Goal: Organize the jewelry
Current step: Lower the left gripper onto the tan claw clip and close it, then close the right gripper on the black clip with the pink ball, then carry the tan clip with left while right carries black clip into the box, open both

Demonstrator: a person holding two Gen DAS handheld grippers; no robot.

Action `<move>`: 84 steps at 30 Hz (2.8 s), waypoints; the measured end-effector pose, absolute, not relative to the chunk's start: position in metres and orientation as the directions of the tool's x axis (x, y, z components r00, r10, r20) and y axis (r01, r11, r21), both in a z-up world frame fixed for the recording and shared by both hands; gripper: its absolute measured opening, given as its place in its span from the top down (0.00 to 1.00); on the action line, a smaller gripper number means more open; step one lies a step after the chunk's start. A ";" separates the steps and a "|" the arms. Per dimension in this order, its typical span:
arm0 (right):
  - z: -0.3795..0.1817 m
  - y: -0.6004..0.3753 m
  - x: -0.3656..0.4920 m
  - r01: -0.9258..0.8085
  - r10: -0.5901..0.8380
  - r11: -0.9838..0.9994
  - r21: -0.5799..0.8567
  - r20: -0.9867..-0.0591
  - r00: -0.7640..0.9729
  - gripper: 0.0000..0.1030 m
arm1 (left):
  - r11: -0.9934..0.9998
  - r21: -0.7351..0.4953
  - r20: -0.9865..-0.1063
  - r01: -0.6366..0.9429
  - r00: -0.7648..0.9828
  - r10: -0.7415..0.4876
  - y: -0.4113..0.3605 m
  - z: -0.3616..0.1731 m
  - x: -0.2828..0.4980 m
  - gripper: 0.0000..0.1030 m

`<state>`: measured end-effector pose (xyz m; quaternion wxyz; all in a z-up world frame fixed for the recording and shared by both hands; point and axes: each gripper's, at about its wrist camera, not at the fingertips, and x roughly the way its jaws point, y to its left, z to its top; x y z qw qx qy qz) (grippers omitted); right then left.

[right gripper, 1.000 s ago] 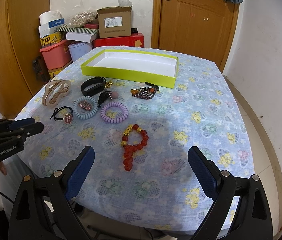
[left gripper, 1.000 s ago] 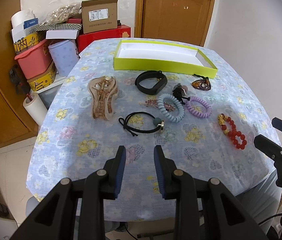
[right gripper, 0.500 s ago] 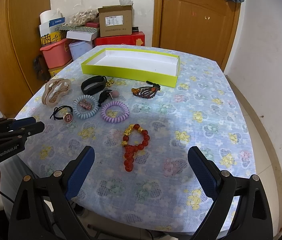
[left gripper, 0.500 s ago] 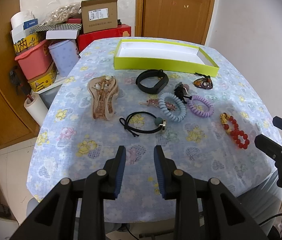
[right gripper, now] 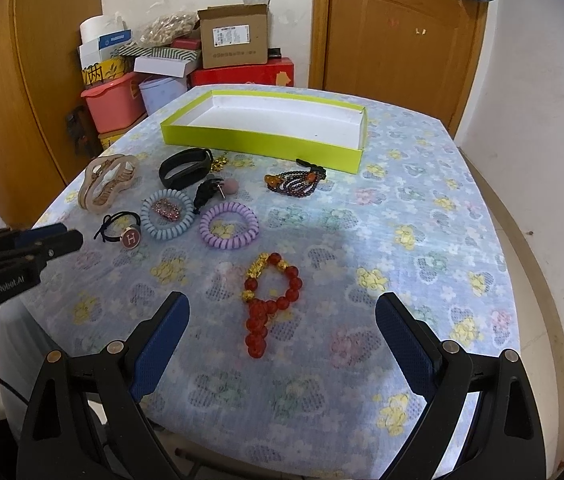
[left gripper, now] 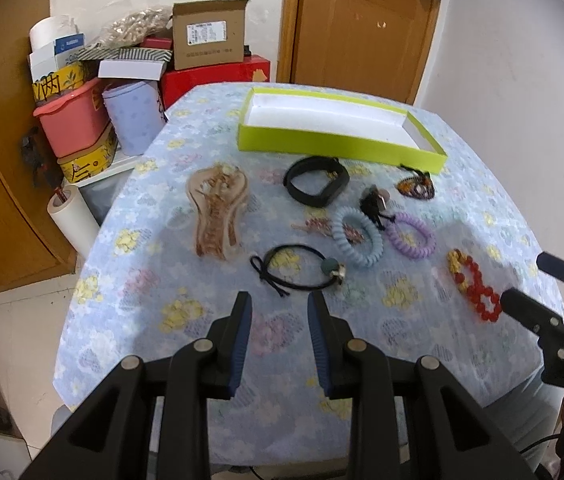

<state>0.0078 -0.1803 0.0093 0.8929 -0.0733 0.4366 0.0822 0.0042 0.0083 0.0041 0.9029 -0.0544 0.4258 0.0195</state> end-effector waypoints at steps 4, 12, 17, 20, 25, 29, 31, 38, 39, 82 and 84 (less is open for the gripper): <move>0.007 -0.179 0.016 -0.229 0.101 0.972 -0.050 -0.792 0.602 0.08 | 0.991 -0.066 -0.755 -0.116 0.655 0.027 0.021 0.007 0.009 0.71; 0.003 -0.174 0.037 -0.260 0.137 0.965 -0.028 -0.794 0.592 0.09 | 0.984 -0.101 -0.750 -0.144 0.661 0.020 0.048 0.004 0.032 0.50; 0.002 -0.176 0.049 -0.259 0.156 0.966 -0.002 -0.795 0.586 0.09 | 0.987 -0.095 -0.750 -0.127 0.661 0.014 0.050 -0.001 0.050 0.46; 0.001 -0.177 0.053 -0.262 0.162 0.965 0.004 -0.796 0.584 0.09 | 0.988 -0.085 -0.754 -0.126 0.657 0.019 0.051 -0.006 0.059 0.46; -0.005 -0.179 0.052 -0.259 0.163 0.966 0.014 -0.807 0.567 0.09 | 0.990 -0.082 -0.756 -0.117 0.655 0.014 0.054 -0.012 0.071 0.46; -0.015 -0.181 0.052 -0.248 0.161 0.968 0.025 -0.826 0.541 0.10 | 0.991 -0.085 -0.757 -0.103 0.654 0.003 0.053 -0.016 0.078 0.46; -0.017 -0.181 0.053 -0.248 0.159 0.968 0.025 -0.828 0.538 0.11 | 0.991 -0.087 -0.758 -0.101 0.652 0.000 0.054 -0.018 0.080 0.47; -0.020 -0.179 0.057 -0.249 0.155 0.968 0.021 -0.831 0.534 0.15 | 0.989 -0.093 -0.762 -0.117 0.647 0.005 0.060 -0.025 0.085 0.70; -0.021 -0.178 0.058 -0.250 0.155 0.968 0.021 -0.832 0.533 0.16 | 0.989 -0.091 -0.759 -0.118 0.651 0.008 0.060 -0.025 0.085 0.70; -0.013 -0.116 0.112 -0.455 0.280 0.890 0.022 -0.814 0.509 0.92 | 0.990 -0.118 -0.706 -0.076 0.707 -0.030 0.063 -0.004 0.069 0.71; -0.005 -0.119 0.109 -0.449 0.283 0.893 0.021 -0.803 0.525 0.92 | 0.990 -0.124 -0.699 -0.069 0.714 -0.038 0.061 0.003 0.067 0.71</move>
